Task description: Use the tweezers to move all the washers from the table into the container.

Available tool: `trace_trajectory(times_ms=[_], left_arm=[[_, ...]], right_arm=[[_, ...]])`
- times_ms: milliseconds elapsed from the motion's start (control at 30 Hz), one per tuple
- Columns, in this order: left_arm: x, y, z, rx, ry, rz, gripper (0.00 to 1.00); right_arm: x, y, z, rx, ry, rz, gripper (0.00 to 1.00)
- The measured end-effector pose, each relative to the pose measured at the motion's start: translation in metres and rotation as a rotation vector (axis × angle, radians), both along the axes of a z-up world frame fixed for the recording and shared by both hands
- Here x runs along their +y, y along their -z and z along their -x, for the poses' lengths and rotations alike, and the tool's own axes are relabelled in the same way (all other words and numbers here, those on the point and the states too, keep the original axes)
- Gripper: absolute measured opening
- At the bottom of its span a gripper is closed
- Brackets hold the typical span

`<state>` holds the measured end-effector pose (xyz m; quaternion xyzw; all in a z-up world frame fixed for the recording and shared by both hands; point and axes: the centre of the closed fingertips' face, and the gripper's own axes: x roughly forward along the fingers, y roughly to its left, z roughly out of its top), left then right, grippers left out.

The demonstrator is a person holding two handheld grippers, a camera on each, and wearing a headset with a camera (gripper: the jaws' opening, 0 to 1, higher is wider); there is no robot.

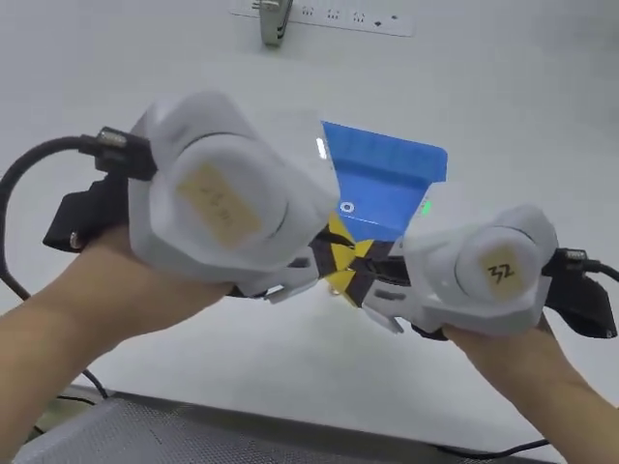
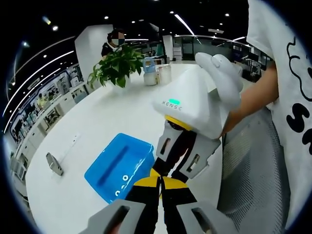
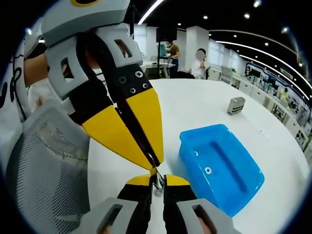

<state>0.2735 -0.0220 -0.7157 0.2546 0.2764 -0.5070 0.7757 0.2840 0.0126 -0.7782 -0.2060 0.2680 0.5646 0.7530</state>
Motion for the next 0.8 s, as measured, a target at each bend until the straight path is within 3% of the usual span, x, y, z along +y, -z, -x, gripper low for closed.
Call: trace_trajectory(times_ms=[367,800], left_arm=[[-0.004,-0.021,0.0,-0.034,0.013,0.021,0.0],[-0.008,-0.042,-0.01,-0.081,0.027,0.029,0.0]], right_arm=[[-0.004,-0.021,-0.001,-0.024,-0.015,0.006,0.04],[-0.006,-0.041,-0.013,-0.08,-0.017,0.003,0.03]])
